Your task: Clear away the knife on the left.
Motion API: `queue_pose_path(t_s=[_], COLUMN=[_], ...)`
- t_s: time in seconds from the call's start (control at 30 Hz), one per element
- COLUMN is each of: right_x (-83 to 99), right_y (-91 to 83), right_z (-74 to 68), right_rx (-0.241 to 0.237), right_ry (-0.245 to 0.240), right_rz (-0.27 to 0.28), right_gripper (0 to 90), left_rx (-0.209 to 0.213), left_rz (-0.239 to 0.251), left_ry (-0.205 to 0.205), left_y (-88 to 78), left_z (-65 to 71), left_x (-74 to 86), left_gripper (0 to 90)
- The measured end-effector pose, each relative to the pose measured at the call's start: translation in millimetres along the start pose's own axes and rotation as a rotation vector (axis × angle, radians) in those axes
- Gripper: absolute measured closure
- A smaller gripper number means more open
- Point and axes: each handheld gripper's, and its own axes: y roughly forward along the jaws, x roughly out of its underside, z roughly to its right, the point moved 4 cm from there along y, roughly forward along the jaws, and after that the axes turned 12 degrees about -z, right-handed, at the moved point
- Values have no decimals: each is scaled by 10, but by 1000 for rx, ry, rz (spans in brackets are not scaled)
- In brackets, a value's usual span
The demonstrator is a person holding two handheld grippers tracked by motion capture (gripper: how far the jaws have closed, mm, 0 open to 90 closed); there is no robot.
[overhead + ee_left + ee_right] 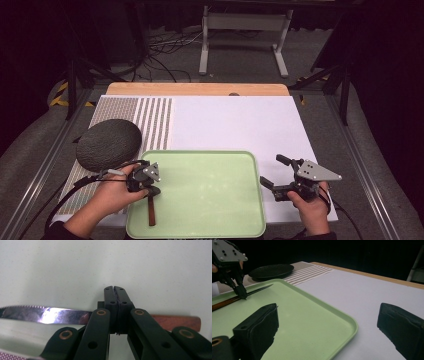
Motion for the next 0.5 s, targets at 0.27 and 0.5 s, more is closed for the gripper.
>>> queue_pose_path(t_s=[0.27,0.5], right_x=[0,0], right_y=[2,6], right_z=[-4,-7], right_rx=[2,1], right_ry=[1,-1], right_rz=[-2,-2], right_gripper=[47,47], left_rx=[3,6], left_rz=[-16,-24], left_ry=[0,0], left_y=[-11,-17], left_z=[26,35], left_x=[60,98], left_gripper=[899,899])
